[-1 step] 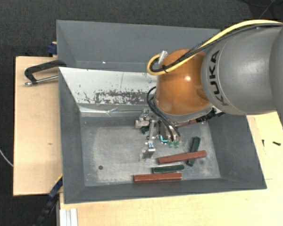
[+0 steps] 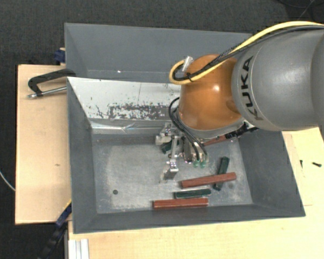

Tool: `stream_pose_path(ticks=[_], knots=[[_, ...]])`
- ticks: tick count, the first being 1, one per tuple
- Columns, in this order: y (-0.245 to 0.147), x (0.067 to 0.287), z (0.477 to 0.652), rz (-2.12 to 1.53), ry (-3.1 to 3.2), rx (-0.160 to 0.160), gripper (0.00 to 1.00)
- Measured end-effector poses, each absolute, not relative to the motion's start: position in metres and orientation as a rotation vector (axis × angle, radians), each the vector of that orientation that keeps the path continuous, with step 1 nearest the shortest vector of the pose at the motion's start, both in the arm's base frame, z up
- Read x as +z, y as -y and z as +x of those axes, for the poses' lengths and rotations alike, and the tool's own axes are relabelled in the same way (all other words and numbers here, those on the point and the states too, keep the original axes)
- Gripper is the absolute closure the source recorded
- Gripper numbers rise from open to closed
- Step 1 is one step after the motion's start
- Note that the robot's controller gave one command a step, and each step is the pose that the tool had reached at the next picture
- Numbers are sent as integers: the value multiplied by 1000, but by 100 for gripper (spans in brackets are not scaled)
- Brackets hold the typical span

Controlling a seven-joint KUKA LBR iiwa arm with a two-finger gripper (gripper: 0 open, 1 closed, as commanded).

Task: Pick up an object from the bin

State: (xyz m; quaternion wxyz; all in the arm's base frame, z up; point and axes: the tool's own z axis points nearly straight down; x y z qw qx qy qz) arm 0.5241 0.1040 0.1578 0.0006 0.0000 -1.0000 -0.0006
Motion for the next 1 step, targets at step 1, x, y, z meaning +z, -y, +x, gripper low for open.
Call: stream_pose_path(ticks=[1], knots=[[-54,99,527,137,3143,-2,0]])
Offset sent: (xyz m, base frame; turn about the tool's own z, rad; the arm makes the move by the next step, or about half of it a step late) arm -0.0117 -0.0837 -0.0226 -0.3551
